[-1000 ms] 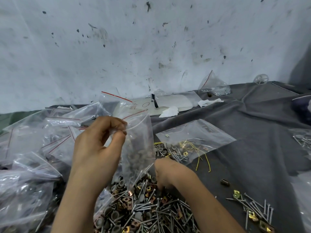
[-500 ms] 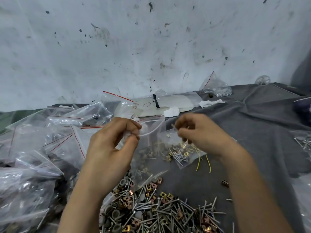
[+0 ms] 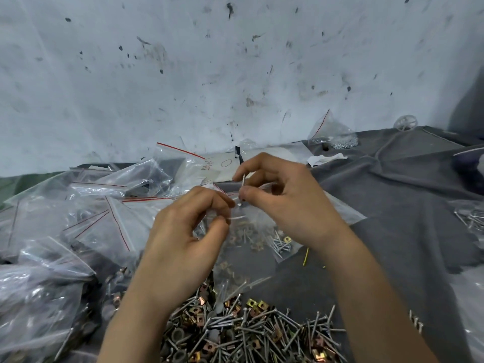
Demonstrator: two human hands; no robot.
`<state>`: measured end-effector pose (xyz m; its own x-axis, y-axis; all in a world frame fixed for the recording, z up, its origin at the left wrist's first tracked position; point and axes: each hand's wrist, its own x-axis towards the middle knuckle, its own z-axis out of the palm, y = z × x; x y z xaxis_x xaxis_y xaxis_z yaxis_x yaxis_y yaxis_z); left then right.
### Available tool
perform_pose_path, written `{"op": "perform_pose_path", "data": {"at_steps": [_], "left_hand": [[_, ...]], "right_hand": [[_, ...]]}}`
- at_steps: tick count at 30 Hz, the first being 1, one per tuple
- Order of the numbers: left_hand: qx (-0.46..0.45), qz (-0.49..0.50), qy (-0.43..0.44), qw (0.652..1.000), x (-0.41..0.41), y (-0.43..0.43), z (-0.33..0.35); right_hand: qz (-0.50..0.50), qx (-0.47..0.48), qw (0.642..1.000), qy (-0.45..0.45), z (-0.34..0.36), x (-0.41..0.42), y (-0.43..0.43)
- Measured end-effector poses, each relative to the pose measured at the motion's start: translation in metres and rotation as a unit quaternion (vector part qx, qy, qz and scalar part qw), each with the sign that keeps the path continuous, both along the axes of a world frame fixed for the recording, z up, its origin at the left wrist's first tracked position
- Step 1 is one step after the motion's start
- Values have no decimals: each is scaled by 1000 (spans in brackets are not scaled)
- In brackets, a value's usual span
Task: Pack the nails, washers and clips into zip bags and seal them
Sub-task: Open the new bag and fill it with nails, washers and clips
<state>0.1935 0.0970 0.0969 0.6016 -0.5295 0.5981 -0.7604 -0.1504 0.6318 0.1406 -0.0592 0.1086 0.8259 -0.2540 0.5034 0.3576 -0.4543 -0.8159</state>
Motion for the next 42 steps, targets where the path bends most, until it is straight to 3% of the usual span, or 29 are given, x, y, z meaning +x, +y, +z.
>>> {"op": "perform_pose_path", "data": {"at_steps": [10,16,20,23,25,30,35,42], "left_hand": [[1,-2,-4,1000,-1,0,1],[-38,18,11,999,3,3,0],[-50,67,17,996,7,5,-1],[-66,117,44,990,12,6,-3],[-88,141,73,983,16,8,-3],[-117,168,79,976,18,13,-4],[-124,165,88,974,16,13,-2],[-112,158,91,977,16,13,-2]], "right_hand": [[7,-13,1000,25,1,-1,-2],[-102,80,992,12,-9,6,-18],[-111,-37,962,245,-42,24,-25],[-11,-101,898,428,-78,41,-18],[67,-94,867,484,-95,48,-11],[100,-49,892,437,-101,55,2],[83,-167,897,401,-102,58,12],[71,-196,904,373,-104,61,12]]}}
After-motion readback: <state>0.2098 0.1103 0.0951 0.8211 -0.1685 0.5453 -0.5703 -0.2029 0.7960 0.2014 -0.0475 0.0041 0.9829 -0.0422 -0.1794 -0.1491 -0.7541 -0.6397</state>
